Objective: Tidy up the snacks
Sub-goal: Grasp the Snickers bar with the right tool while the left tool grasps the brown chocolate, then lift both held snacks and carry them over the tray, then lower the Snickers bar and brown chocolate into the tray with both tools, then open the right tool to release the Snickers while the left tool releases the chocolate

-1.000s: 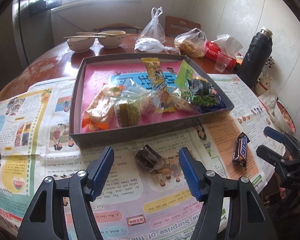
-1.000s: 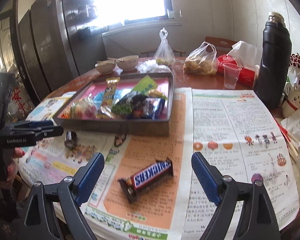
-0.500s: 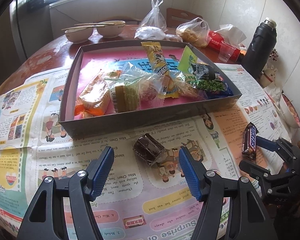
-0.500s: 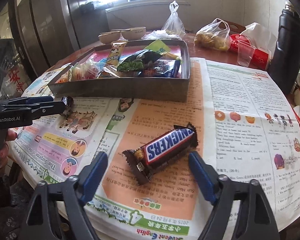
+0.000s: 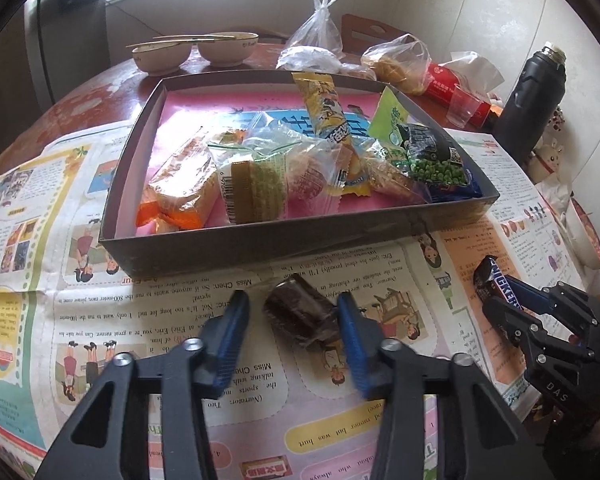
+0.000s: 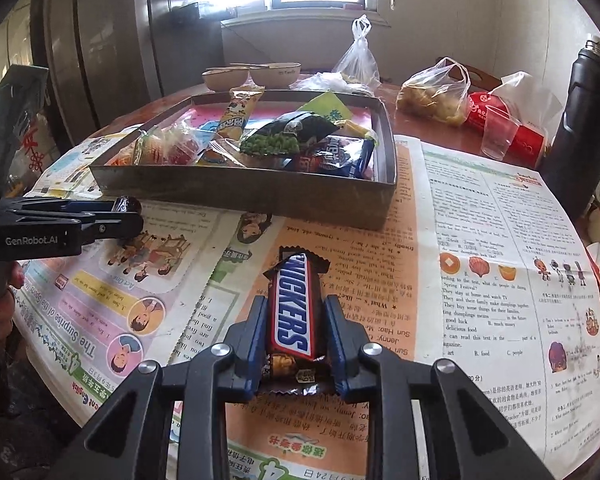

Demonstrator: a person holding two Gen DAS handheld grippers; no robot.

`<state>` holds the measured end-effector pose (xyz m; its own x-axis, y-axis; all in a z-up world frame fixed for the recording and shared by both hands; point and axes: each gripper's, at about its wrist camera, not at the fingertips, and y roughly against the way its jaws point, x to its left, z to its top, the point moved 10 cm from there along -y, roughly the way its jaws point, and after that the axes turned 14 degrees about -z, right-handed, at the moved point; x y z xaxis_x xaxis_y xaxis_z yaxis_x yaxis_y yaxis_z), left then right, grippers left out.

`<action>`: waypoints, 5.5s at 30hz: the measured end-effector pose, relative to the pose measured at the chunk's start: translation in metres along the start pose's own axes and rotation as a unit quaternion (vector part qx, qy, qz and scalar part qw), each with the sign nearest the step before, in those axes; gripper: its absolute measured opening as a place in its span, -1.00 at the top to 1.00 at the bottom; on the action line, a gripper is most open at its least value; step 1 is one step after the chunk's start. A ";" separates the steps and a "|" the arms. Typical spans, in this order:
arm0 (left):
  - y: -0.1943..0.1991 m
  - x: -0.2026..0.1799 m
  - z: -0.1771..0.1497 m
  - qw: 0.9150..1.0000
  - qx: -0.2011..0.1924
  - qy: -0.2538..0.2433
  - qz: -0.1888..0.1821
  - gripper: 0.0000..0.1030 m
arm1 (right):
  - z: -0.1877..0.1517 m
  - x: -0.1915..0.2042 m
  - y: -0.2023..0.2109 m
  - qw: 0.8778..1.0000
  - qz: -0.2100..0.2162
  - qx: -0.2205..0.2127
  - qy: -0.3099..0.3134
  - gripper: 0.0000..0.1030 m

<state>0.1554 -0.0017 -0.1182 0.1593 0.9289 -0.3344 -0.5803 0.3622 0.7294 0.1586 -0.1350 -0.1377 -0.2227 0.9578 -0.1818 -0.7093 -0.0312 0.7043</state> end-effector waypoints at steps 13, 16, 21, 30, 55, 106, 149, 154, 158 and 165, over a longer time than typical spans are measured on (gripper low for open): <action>0.030 0.002 0.010 0.999 -0.035 0.014 -0.025 0.27 | 0.027 -0.020 0.014 0.998 0.010 -0.026 -0.048 0.45; 0.040 0.006 0.018 0.998 -0.049 0.018 -0.024 0.27 | 0.039 -0.020 0.019 0.998 0.011 -0.040 -0.048 0.45; 0.052 0.015 0.034 0.997 -0.070 0.025 -0.018 0.27 | 0.063 -0.014 0.022 0.997 0.017 -0.058 -0.049 0.45; 0.057 0.035 0.057 0.995 -0.090 0.038 0.000 0.27 | 0.098 -0.006 0.018 0.995 0.023 -0.077 -0.050 0.45; 0.021 0.048 0.072 0.996 -0.077 0.032 0.019 0.27 | 0.113 -0.026 -0.034 0.995 0.005 -0.047 -0.087 0.45; 0.015 0.045 0.073 0.997 -0.077 0.024 0.020 0.27 | 0.111 -0.019 -0.037 0.995 0.023 -0.045 -0.081 0.36; 0.027 0.041 0.077 0.995 -0.096 0.016 0.035 -0.19 | 0.113 -0.021 -0.025 0.995 -0.008 -0.067 -0.069 0.23; 0.033 0.040 0.079 0.994 -0.102 0.015 0.042 -0.29 | 0.116 -0.023 -0.019 0.994 -0.008 -0.075 -0.075 0.09; 0.036 0.041 0.079 0.994 -0.103 0.016 0.043 -0.30 | 0.117 -0.024 -0.016 0.994 -0.011 -0.078 -0.078 0.04; 0.040 0.040 0.079 0.993 -0.106 0.015 0.046 -0.31 | 0.118 -0.024 -0.013 0.994 -0.011 -0.079 -0.078 -0.04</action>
<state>0.2018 0.0564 -0.0552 0.0752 0.9532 -0.2927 -0.7467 0.2484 0.6170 0.2519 -0.1238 -0.0618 -0.1085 0.9911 -0.0777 -0.8115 -0.0432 0.5827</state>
